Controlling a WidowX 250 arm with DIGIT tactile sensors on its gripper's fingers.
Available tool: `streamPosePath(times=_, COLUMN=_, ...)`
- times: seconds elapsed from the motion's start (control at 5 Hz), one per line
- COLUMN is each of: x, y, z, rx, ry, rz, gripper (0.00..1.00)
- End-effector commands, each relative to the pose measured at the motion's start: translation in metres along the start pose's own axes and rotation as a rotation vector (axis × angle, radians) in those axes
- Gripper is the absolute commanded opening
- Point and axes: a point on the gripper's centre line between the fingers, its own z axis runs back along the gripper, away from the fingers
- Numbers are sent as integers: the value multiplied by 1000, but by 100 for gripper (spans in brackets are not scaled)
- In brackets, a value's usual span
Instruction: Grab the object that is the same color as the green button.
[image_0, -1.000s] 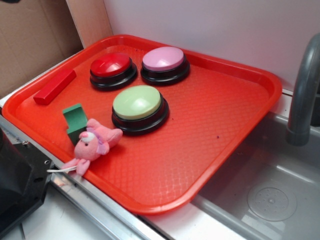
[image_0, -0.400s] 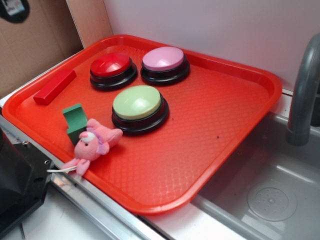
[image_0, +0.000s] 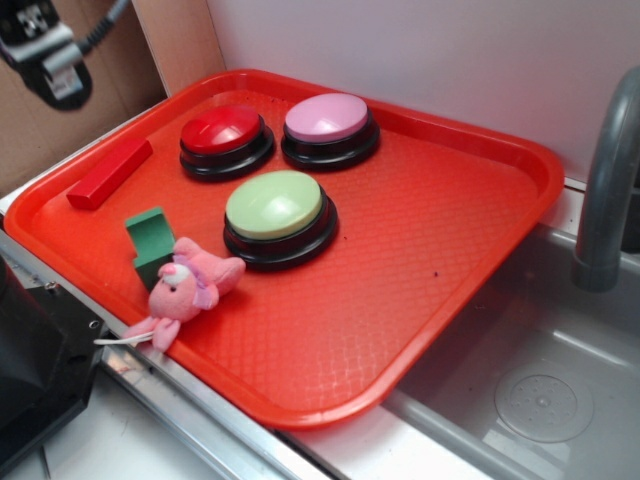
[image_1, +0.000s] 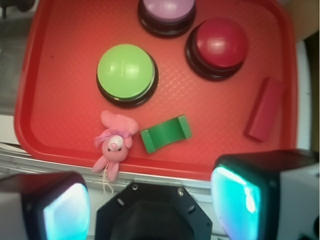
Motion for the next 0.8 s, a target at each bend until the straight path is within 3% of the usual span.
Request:
streamPosePath(times=0.0, x=8, y=17, z=-46, rx=19, ry=-19, rz=-20, gripper=100)
streamPosePath(times=0.6, x=11, y=38, z=-110, rx=-37, ry=-18, rz=-30, gripper=100)
